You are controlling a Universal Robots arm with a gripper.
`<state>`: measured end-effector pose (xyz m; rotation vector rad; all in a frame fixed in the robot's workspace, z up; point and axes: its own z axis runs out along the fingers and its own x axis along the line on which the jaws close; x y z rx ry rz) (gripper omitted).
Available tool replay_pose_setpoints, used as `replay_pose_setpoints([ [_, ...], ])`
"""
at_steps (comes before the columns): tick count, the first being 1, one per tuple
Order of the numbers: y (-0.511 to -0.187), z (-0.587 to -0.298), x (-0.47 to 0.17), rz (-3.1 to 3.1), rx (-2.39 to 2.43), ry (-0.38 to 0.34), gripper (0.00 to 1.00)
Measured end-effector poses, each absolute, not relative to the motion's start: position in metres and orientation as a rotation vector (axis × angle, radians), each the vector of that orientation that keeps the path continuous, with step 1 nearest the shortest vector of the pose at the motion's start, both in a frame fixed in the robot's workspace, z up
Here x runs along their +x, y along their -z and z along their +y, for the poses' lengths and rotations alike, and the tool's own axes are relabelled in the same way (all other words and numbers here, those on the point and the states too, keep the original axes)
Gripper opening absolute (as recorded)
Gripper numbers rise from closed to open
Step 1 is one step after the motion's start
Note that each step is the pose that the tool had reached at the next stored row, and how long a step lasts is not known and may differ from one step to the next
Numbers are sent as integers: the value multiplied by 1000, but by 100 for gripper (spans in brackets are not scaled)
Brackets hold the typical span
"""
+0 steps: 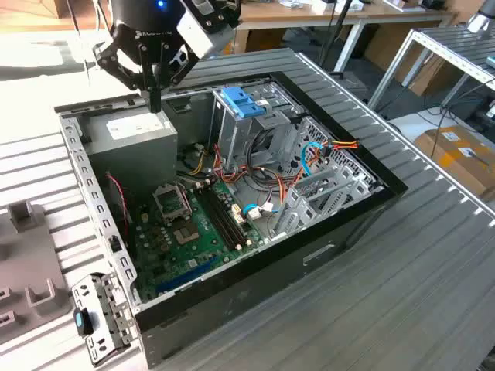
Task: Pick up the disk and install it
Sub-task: 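Reach for the disk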
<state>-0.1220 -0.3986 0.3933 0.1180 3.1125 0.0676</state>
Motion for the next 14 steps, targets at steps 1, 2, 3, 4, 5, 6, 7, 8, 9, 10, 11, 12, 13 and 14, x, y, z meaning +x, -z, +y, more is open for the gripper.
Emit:
replay_pose_setpoints([
  [1, -393, -399, -122, 3112, 118, -68, 11],
  [2, -393, -399, -122, 3112, 118, -68, 11],
  [3, -393, -399, -122, 3112, 118, -68, 11],
  [4, -393, -398, -122, 3113, 118, -67, 11],
  [5, -393, -398, -123, 3113, 118, -67, 11],
  [6, -393, -399, -123, 3113, 118, -68, 11],
  [7, -393, -399, -124, 3112, 118, -68, 11],
  [8, -393, -399, -125, 3112, 118, -68, 11],
  [9, -393, -399, -126, 3112, 118, -68, 11],
  [10, -393, -398, -126, 3112, 118, -68, 11],
  [11, -393, -399, -127, 3112, 118, -68, 11],
  [12, -393, -399, -127, 3112, 118, -68, 11],
  [13, -393, -399, -128, 3112, 118, -68, 11],
  [14, -393, -399, -128, 3112, 118, -68, 11],
])
